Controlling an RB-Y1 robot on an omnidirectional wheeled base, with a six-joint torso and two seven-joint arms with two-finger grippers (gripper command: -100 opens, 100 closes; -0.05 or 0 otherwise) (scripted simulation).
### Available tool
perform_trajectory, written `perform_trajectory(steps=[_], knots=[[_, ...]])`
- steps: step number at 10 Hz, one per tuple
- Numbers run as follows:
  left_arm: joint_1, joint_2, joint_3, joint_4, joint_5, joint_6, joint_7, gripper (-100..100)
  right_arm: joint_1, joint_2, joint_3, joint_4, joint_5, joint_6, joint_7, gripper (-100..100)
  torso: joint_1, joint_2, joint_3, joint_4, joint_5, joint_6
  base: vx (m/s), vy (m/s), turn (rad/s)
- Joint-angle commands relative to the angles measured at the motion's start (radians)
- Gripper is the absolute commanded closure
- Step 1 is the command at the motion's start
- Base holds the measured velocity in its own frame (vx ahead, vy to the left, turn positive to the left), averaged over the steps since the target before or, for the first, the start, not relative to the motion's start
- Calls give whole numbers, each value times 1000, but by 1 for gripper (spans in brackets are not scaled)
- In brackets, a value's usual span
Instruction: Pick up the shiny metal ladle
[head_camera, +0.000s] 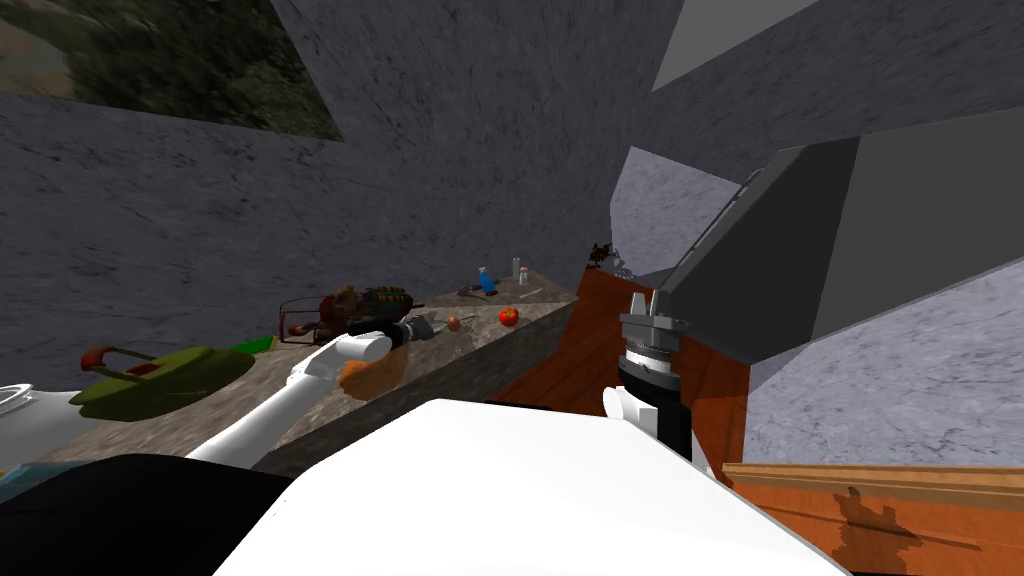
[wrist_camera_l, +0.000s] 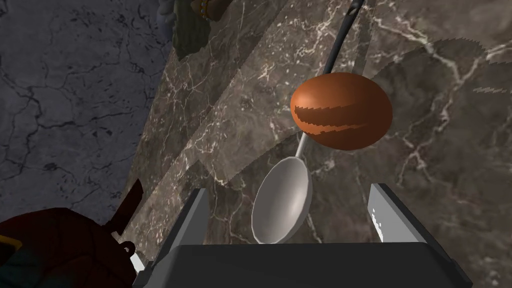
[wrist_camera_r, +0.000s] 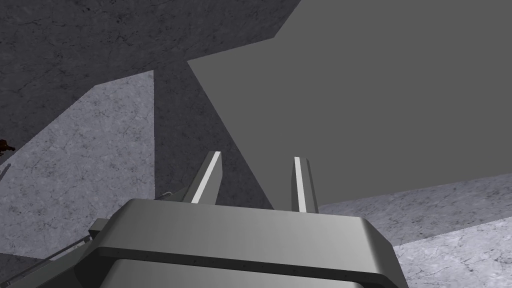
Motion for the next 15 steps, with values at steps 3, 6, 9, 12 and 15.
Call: perform_trajectory(steps=[3, 6, 9, 12, 15], knots=[[3, 45, 16, 46, -1, 98, 22, -100, 0, 0, 0, 0, 0, 0, 0, 0, -1, 0, 0, 0, 0, 0, 27, -28, -112], [5, 60, 22, 63, -10, 149, 34, -100, 0, 0, 0, 0, 0, 0, 0, 0, -1, 0, 0, 0, 0, 0, 28, -22, -69], [11, 83, 30, 94, -31, 228, 53, -100, 0, 0, 0, 0, 0, 0, 0, 0, 0, 0, 0, 0, 0, 0, 32, -22, -96], [18, 97, 35, 120, -53, 290, 66, -100, 0, 0, 0, 0, 0, 0, 0, 0, -2, 0, 0, 0, 0, 0, 39, -34, -95], [30, 104, 36, 147, -80, 350, 75, -100, 0, 0, 0, 0, 0, 0, 0, 0, -1, -1, 0, 0, 0, 0, 42, -28, -104]])
